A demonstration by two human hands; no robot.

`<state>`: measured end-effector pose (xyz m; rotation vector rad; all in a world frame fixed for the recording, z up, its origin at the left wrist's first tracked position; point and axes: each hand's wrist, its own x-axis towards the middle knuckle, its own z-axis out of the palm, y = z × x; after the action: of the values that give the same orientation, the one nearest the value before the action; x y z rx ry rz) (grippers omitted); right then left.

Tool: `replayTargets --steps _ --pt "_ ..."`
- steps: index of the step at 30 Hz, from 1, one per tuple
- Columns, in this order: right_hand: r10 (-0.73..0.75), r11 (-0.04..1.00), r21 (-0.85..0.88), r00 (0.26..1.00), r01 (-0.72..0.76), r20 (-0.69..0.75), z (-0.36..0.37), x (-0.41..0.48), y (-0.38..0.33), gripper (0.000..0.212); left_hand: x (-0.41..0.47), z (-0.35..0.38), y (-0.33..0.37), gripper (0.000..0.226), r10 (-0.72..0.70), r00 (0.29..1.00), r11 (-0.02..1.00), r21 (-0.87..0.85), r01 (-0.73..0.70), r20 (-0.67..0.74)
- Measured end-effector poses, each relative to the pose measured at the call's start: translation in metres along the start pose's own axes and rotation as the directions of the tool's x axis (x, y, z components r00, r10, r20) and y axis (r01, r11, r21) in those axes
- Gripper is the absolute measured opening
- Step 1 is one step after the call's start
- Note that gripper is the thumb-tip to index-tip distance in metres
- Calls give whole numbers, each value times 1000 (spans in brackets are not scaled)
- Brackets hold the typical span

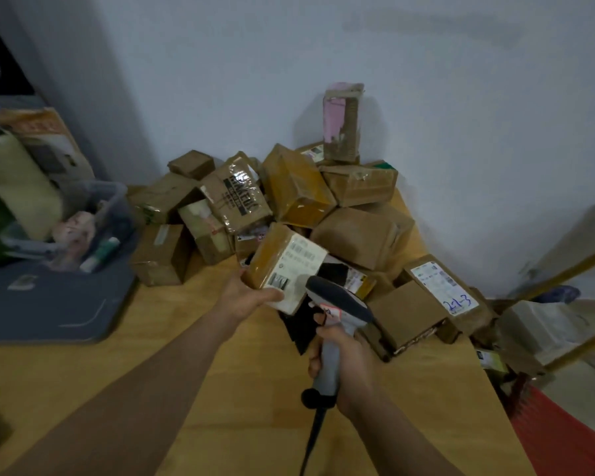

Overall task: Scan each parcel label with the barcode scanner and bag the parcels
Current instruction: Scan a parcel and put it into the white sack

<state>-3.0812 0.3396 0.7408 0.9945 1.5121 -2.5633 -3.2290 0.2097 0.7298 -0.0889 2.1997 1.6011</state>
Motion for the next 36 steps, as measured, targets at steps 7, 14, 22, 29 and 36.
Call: replayTargets --steps 7,14,22,29,36 --pt "10 987 -159 985 19 175 88 -22 17 11 -50 -109 -42 85 -57 954 996 49 75 -295" --pt "4 945 -312 949 100 316 155 -55 41 26 -94 -181 -73 38 -33 916 996 58 61 -399" --pt "6 901 -394 902 183 432 197 -78 55 26 -118 -222 -91 49 -30 868 997 43 59 -495" --pt "18 874 -433 875 221 484 217 -88 63 26 -130 -243 -105 63 -41 851 999 -12 40 -524" --pt "73 876 -434 830 212 553 232 -95 78 11 -155 -256 -117 55 -84 824 996 -79 48 -561"
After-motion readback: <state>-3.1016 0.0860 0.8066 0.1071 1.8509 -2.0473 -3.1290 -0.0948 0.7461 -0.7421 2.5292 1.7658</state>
